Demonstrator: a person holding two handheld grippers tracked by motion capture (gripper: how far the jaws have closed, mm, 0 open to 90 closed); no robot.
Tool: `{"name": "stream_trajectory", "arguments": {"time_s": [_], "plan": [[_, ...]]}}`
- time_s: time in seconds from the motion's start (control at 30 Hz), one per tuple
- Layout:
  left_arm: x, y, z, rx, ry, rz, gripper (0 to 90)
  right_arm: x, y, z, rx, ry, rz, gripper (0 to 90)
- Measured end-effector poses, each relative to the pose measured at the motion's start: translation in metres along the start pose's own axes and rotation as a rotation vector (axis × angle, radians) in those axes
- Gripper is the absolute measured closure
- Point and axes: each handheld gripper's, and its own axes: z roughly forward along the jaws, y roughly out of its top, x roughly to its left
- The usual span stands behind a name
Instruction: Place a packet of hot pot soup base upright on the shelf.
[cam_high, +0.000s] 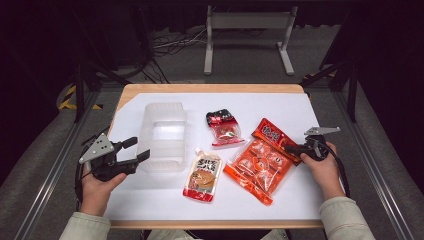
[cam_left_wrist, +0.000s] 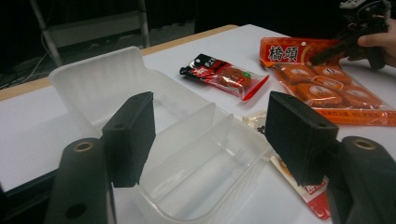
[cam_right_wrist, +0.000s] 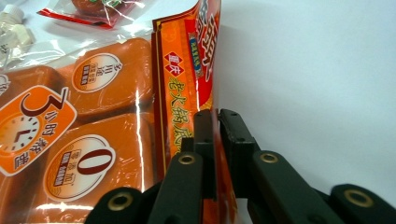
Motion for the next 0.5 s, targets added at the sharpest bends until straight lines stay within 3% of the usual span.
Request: {"name": "stream_trajectory", "arguments": {"time_s": [0.1,0.33,0.43,0.5], "plan": [[-0.002,0.001,0.002,0.023,-0.011,-0.005,40.2,0.001,0.001,-0.001,-0.008,-0.006,0.016,90.0],[-0.002,0.003,0.004,0.045,-0.031,-0.025,36.5,0.004,0.005,-0.008,-0.014,-0.029,0.007,90.0],[-0.005,0.003,0.005,0.034,-0.042,-0.032,36.1,0.005,0.008,-0.013,-0.016,-0.031,0.007,90.0],[-0.007,0.004,0.006,0.027,-0.052,-0.013,35.0,0.005,0.01,-0.017,-0.018,-0.028,0.009,90.0]]}}
